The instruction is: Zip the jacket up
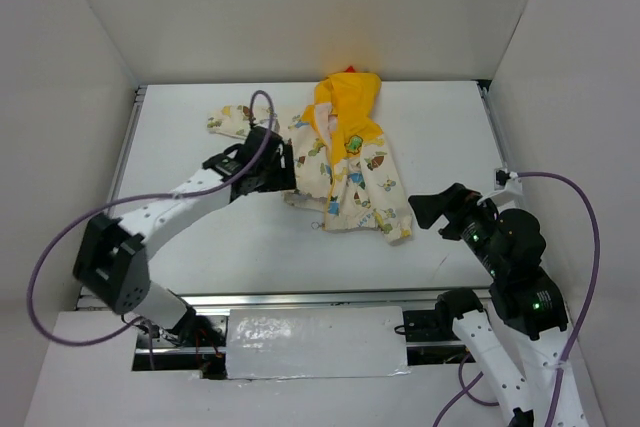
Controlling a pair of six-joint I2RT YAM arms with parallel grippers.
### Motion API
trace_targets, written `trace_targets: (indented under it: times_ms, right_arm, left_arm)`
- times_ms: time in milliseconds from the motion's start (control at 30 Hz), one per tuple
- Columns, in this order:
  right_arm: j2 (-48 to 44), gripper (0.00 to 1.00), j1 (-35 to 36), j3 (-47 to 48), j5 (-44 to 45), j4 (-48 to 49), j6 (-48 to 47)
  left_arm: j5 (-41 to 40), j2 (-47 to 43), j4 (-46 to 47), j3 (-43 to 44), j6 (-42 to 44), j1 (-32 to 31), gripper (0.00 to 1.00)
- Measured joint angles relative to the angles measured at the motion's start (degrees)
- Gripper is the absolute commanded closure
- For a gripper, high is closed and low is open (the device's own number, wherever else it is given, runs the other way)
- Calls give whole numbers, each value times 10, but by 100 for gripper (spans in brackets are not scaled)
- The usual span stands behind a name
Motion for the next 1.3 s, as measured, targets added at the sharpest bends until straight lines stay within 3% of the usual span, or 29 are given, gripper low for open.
trace_targets:
  times_ms: [67, 267, 633, 800, 1000, 1067, 1133, 1200, 1233, 1300]
  right_arm:
    - [0, 0, 0, -1, -6, 2, 0]
    - [-3, 0, 0, -16, -11, 2, 0]
    - [-6, 0, 0, -28, -31, 2, -1]
    - [-10, 0, 0, -27, -39, 2, -1]
    - [-15, 0, 0, -24, -46, 0, -3]
    - [-15, 0, 0, -24, -47, -2, -4]
    - [-15, 0, 0, -24, -49, -2, -5]
    - [-15, 0, 0, -24, -49, -2, -5]
    - [-15, 0, 0, -24, -50, -2, -5]
    - [-15, 0, 0, -24, -51, -2, -5]
  left_arm:
    - [-5, 73, 16, 19, 0, -16, 25]
    - [-4, 224, 34, 90, 3, -44, 24]
    - [15, 315, 52, 219, 0, -47, 27]
    - [16, 366, 51, 250, -3, -46, 38]
    - [17, 403, 46, 252, -15, -46, 34]
    - [19, 413, 46, 256, -16, -46, 26]
    - [24, 419, 49, 263, -18, -46, 25]
    - [29, 419, 57, 263, -27, -46, 45]
    - [32, 419, 61, 263, -31, -46, 72]
    - [37, 419, 66, 261, -32, -45, 84]
